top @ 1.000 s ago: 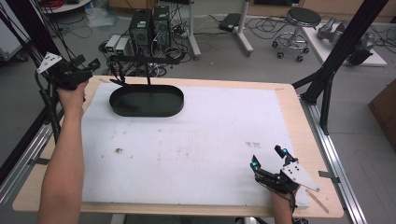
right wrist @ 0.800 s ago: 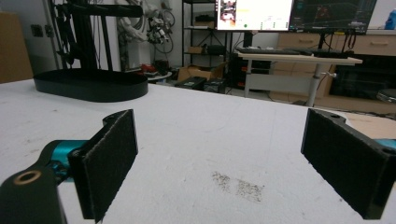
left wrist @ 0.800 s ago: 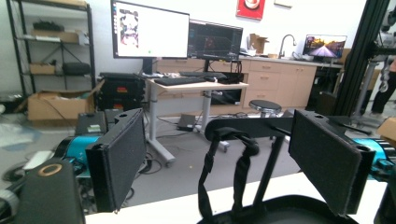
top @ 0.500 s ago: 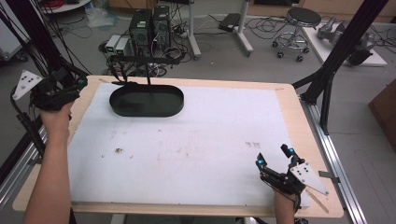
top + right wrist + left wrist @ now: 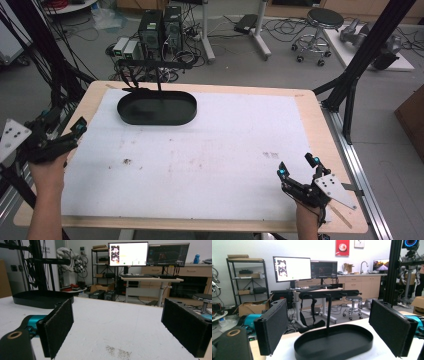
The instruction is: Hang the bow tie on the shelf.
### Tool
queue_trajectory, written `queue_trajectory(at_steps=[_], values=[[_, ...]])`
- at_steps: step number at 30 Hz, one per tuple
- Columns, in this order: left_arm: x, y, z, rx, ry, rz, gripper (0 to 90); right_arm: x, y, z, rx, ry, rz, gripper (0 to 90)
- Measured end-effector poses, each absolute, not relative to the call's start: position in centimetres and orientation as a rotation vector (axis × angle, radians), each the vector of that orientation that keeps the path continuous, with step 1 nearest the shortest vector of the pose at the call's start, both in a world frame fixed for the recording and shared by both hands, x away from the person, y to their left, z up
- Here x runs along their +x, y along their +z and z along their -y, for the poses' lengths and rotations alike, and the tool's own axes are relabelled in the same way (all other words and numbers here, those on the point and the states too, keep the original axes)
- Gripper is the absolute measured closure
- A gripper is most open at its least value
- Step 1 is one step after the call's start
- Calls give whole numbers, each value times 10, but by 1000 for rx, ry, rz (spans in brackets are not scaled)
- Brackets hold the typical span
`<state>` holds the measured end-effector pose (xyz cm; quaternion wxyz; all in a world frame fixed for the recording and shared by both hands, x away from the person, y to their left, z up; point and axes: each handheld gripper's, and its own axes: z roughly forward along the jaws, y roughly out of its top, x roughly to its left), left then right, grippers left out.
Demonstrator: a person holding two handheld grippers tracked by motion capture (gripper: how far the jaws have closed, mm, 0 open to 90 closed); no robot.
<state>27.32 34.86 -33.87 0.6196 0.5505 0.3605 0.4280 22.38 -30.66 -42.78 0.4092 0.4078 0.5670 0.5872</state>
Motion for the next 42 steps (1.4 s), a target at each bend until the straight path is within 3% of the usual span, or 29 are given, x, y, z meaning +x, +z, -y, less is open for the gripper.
queue_trajectory(at_steps=[4,14,42], values=[[241,-358,-348,1226,1010,-837,165,221,-426,305,1017,1480,-1427,98],[230,-395,-341,1279,981,-889,164,218,-424,303,1001,1477,-1431,98],[229,-410,-345,1270,924,-940,151,218,-429,303,1013,1492,-1439,98]])
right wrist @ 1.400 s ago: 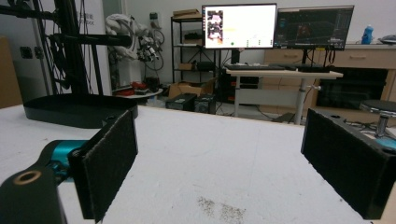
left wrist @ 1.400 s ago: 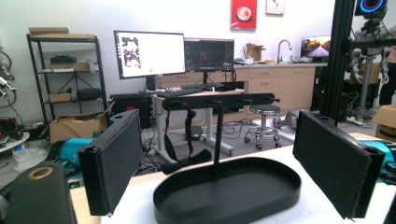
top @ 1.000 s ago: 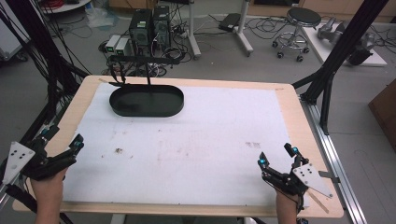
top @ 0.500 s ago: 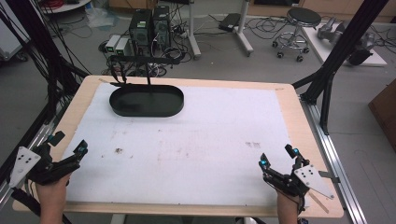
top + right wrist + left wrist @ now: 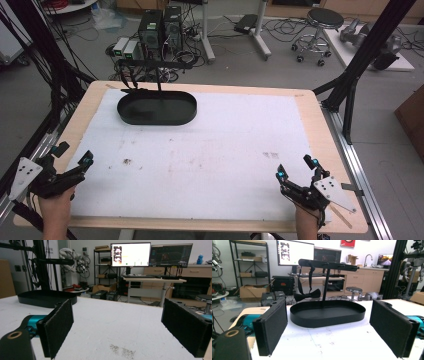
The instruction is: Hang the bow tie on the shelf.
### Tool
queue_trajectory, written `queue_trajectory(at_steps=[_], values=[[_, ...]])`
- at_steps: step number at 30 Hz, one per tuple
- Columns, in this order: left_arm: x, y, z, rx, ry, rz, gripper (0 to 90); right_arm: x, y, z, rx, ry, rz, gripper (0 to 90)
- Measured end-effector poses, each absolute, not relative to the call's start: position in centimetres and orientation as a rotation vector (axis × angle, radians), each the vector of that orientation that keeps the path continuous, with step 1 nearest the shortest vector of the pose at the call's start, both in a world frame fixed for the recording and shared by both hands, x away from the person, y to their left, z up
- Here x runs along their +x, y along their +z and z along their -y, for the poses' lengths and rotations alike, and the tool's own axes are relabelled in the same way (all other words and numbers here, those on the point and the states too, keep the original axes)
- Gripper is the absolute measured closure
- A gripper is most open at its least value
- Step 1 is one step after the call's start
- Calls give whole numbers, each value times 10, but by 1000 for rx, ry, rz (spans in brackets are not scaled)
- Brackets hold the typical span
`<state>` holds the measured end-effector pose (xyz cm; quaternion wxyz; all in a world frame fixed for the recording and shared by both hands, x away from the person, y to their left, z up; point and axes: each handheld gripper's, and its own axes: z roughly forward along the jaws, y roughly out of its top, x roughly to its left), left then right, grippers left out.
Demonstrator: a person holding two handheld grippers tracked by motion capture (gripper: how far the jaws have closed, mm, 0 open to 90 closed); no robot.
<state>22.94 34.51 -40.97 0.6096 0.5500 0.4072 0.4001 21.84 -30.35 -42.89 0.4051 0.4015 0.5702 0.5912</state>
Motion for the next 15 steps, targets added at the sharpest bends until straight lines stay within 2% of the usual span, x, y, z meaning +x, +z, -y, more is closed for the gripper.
queue_trajectory(at_steps=[15], values=[[229,-408,-344,1273,928,-933,151,219,-431,306,1024,1491,-1442,98]])
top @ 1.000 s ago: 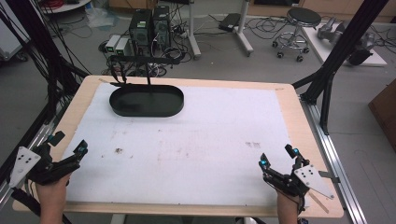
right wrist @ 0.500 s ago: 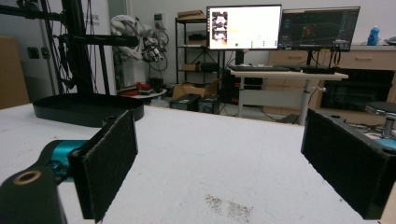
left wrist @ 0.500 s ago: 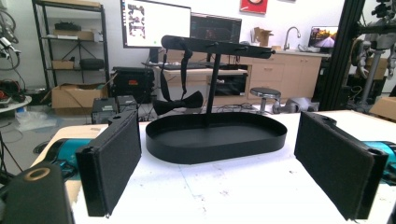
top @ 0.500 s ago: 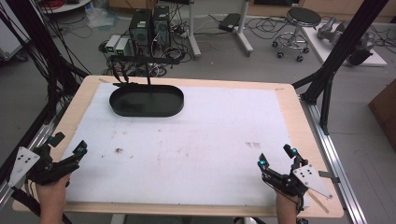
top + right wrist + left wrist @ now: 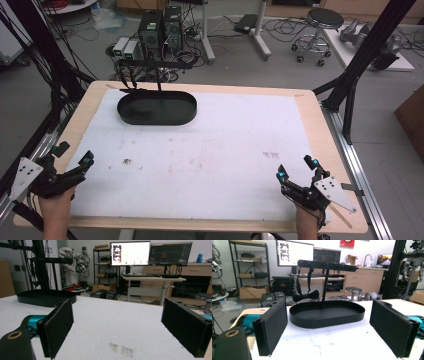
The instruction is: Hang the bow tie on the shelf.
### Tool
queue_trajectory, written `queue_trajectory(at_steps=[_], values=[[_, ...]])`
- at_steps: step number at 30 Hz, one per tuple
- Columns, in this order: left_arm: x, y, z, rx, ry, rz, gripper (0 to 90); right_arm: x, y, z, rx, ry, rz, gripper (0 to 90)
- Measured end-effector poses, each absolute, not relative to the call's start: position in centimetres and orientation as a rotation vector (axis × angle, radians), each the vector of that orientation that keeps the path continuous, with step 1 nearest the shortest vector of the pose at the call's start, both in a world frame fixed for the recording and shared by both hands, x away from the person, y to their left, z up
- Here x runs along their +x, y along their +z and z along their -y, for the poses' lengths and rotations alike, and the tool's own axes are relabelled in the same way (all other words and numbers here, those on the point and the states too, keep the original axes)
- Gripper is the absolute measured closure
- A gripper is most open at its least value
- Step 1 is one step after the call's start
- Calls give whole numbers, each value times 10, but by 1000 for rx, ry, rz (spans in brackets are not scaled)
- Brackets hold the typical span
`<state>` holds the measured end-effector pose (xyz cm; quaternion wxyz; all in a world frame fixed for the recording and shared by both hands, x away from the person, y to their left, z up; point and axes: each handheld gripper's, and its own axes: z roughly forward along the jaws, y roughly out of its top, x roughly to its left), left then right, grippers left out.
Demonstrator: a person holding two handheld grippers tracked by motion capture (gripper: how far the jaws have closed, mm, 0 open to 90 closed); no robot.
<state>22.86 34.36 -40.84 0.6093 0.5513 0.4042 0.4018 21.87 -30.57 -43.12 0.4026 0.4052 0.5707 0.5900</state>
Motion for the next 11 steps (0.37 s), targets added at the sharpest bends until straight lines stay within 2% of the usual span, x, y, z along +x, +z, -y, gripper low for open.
queue_trajectory(at_steps=[11], values=[[229,-408,-345,1273,924,-935,151,220,-431,305,1021,1482,-1448,98]])
